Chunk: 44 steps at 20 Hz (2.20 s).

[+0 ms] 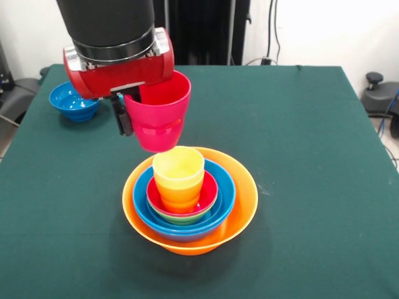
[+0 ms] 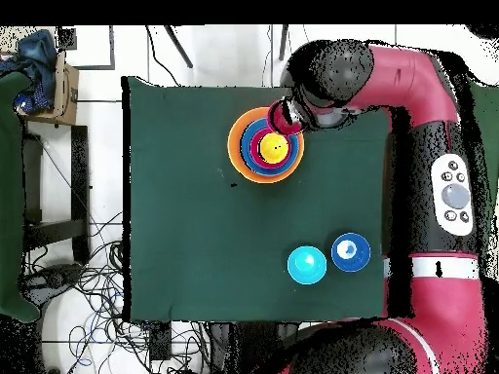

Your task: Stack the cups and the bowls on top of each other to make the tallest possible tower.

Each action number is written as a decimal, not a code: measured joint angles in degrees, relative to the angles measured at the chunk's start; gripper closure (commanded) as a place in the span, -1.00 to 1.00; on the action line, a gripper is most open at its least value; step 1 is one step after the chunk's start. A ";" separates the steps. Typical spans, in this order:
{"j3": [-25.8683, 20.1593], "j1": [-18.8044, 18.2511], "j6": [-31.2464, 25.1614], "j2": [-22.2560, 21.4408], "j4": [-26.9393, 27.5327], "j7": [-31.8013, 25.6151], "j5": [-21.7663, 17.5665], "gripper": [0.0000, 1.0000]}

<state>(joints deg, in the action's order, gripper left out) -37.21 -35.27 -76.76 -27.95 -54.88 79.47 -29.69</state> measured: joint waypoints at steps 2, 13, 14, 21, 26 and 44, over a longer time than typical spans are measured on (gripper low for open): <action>-0.01 0.07 0.00 0.06 0.68 0.00 0.00 1.00; -0.01 1.24 0.00 2.35 3.52 0.00 -0.01 1.00; -0.01 1.49 0.00 2.83 3.88 0.00 0.00 1.00; -0.01 2.86 0.00 4.71 4.31 0.00 -0.01 1.00; -0.02 3.45 0.01 5.07 4.31 0.00 0.00 1.00; -0.02 3.13 -0.06 4.89 4.21 0.00 1.38 -1.00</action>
<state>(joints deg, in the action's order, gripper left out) -37.23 -32.14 -76.82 -23.06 -50.67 79.47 -28.31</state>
